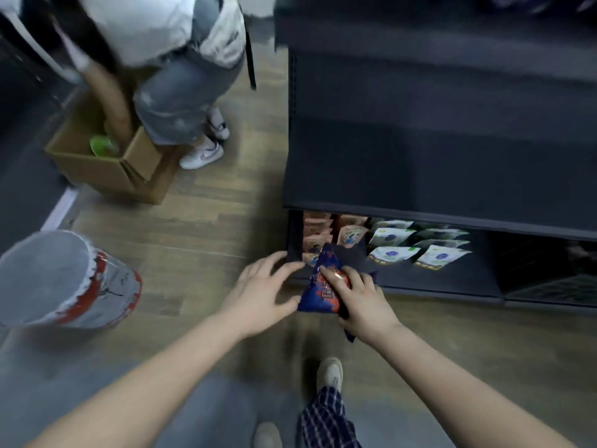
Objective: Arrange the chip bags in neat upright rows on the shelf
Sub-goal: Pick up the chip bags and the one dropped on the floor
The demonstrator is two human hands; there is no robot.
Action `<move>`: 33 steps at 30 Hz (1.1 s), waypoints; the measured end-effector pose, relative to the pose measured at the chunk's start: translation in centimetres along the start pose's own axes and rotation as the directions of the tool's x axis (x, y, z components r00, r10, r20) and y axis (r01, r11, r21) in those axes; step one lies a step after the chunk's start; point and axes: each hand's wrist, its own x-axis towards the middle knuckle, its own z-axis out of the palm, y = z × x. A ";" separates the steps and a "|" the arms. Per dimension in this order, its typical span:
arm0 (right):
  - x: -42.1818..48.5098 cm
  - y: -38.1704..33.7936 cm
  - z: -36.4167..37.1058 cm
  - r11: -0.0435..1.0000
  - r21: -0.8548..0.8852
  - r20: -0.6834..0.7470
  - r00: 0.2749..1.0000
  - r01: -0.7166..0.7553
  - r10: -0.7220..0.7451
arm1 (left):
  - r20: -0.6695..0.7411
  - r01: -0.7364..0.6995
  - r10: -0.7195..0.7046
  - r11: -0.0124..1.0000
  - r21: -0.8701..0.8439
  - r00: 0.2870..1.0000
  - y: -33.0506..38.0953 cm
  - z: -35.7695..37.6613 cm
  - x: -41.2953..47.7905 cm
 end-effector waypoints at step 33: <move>-8.5 -2.8 -50.5 0.901 -0.009 -0.716 0.626 0.433 -0.308 | -0.235 -0.155 0.001 0.753 -0.639 0.972 21.2 -40.7 6.2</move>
